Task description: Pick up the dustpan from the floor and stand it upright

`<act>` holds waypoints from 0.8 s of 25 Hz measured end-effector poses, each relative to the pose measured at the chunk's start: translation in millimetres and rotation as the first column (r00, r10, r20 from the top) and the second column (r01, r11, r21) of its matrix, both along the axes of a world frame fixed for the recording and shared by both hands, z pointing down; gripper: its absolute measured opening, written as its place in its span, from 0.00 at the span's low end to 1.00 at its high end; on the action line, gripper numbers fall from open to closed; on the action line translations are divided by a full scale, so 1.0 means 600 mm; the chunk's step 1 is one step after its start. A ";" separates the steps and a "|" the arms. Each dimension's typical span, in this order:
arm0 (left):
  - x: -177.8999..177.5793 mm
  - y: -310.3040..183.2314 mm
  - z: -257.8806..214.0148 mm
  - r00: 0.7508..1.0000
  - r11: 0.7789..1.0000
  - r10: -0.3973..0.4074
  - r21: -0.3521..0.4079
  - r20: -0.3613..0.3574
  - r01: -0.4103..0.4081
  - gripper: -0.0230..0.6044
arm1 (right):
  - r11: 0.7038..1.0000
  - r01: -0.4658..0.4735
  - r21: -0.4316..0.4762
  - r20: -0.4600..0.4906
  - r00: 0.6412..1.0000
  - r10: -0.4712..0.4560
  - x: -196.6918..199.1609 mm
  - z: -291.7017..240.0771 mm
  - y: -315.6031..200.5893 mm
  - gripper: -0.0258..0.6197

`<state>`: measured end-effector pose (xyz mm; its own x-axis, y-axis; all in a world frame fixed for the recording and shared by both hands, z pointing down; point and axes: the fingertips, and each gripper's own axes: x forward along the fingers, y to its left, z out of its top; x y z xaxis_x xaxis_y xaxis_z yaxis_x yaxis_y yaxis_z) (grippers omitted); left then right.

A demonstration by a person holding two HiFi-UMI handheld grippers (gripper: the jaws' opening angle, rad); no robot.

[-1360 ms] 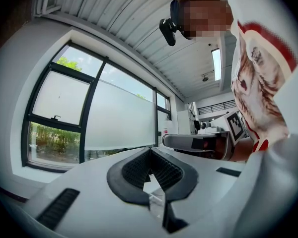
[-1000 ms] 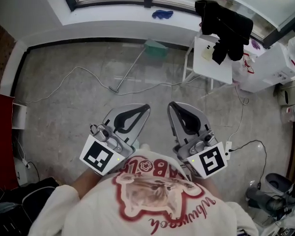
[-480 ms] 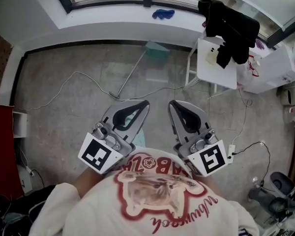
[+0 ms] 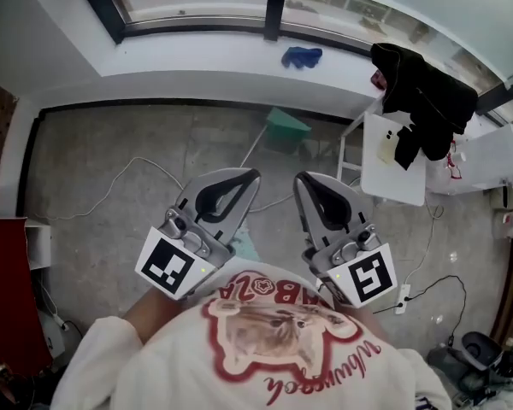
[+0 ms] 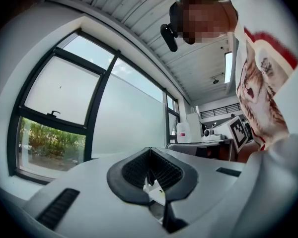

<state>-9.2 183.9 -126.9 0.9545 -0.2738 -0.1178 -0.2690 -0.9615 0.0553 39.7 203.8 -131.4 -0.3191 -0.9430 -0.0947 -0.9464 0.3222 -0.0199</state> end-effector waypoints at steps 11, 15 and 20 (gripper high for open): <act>0.036 -0.248 0.039 0.998 0.999 -0.020 -0.041 0.066 0.023 0.07 | 0.998 0.014 -0.067 0.026 1.000 -0.012 0.032 0.046 -0.250 0.08; 0.053 -0.286 0.071 0.995 0.995 -0.061 -0.078 0.073 0.066 0.07 | 0.995 0.035 -0.089 0.026 0.999 -0.033 0.054 0.075 -0.284 0.08; 0.066 -0.337 0.090 0.988 0.984 -0.143 -0.102 0.058 0.148 0.07 | 0.988 0.106 -0.115 0.004 0.994 -0.106 0.064 0.134 -0.332 0.08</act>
<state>30.2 -18.5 -72.8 0.9074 -0.4189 -0.0339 -0.4109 -0.9013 0.1374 78.4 4.4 -50.8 -0.4180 -0.9083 0.0133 -0.9071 0.4165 -0.0604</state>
